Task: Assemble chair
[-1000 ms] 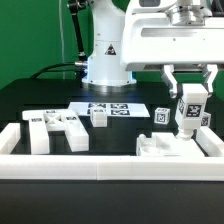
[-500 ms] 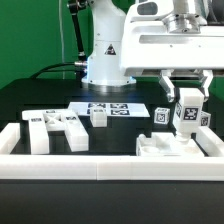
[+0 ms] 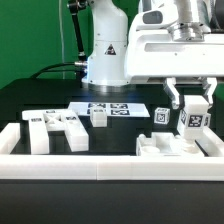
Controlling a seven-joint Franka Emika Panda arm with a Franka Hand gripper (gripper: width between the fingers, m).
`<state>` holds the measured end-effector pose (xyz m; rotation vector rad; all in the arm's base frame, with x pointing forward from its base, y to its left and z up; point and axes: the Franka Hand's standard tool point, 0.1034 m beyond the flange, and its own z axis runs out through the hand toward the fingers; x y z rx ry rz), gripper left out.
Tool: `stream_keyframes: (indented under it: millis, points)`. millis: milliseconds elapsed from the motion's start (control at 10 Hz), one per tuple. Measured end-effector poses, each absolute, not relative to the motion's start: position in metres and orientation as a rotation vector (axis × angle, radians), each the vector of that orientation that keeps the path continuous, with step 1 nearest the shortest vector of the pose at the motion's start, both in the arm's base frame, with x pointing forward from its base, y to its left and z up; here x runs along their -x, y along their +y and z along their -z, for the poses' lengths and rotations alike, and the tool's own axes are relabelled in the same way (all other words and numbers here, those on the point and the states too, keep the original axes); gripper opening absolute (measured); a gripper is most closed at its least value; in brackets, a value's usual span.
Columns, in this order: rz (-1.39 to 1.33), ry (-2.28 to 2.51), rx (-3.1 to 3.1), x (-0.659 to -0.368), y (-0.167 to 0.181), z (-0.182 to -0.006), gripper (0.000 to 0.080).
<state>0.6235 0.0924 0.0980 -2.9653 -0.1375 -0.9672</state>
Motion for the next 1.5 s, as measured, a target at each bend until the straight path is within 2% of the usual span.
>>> stream_keyframes:
  millis: [500, 1100, 1500]
  points:
    - [0.960, -0.148, 2.962, -0.626, 0.098, -0.095, 0.0291]
    - [0.968, -0.151, 2.965, -0.621, 0.096, -0.083, 0.0291]
    - [0.972, -0.137, 2.964, -0.619, 0.095, -0.083, 0.0291]
